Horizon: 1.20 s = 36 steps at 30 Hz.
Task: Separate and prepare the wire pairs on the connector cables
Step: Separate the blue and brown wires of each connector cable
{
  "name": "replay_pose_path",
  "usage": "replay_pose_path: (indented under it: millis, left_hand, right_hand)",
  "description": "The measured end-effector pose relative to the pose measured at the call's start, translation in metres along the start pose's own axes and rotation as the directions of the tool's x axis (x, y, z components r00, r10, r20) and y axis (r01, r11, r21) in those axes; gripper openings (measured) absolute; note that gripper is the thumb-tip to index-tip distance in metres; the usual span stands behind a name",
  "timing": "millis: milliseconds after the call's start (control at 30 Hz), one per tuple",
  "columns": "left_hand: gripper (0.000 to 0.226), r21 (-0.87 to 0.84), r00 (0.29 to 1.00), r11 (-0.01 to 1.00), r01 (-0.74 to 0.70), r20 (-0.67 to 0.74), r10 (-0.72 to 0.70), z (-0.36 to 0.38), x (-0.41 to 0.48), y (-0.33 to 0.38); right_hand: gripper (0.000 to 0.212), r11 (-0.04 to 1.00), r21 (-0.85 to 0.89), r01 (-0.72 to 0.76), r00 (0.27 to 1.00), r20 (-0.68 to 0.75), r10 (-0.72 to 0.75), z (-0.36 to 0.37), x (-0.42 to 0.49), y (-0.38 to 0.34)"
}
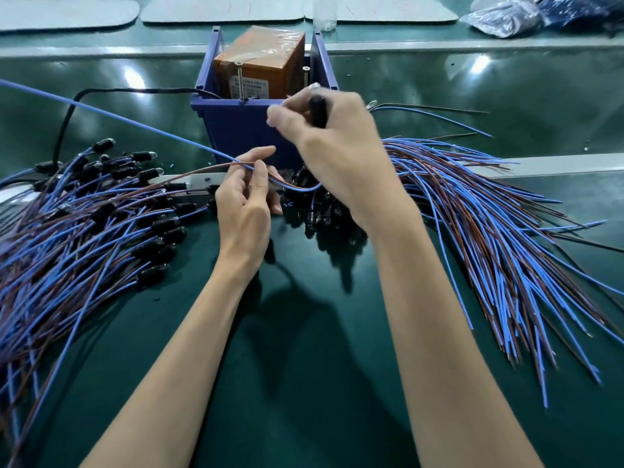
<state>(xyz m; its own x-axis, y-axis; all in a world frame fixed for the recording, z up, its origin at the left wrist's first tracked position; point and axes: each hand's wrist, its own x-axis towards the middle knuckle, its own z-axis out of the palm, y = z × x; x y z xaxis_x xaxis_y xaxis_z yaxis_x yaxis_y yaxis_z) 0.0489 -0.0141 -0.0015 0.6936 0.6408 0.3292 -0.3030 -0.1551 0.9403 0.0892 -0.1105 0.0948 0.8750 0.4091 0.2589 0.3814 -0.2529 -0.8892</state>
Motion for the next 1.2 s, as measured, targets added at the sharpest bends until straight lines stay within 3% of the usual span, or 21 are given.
replay_pose_path:
  millis: [100, 300, 500, 600, 767, 1200]
  left_hand:
    - [0.020, -0.009, 1.000, 1.000, 0.012, -0.013, -0.012, 0.000, 0.002, -0.004]
    - [0.039, -0.045, 0.999, 0.999, 0.031, 0.030, -0.030, -0.003, 0.003, -0.008]
    - [0.038, -0.019, 0.998, 1.000, -0.022, 0.063, 0.024, 0.000, 0.001, -0.009]
    - [0.014, -0.033, 0.994, 0.998, -0.055, 0.089, 0.058, 0.000, 0.000, -0.007]
    - [0.045, -0.048, 0.995, 0.998, -0.043, 0.087, 0.047, -0.001, 0.002, -0.010]
    - [0.031, -0.088, 0.995, 0.996, 0.014, 0.096, -0.005, -0.002, 0.002, -0.007]
  right_hand:
    - [0.012, 0.999, -0.044, -0.013, 0.992, 0.126, 0.018, 0.011, -0.004, -0.002]
    - [0.024, 0.982, -0.181, -0.049, 0.974, 0.208, 0.086, 0.031, -0.011, -0.003]
    - [0.023, 0.960, -0.278, -0.037, 0.988, 0.132, 0.076, 0.031, -0.011, -0.001]
    - [0.018, 0.937, -0.347, -0.031, 0.992, 0.106, 0.072, 0.028, -0.012, 0.000]
    - [0.018, 0.937, -0.347, -0.038, 0.995, 0.072, 0.067, 0.020, -0.012, 0.001]
    - [0.009, 0.899, -0.436, -0.043, 0.995, 0.061, 0.077, 0.020, -0.007, 0.011]
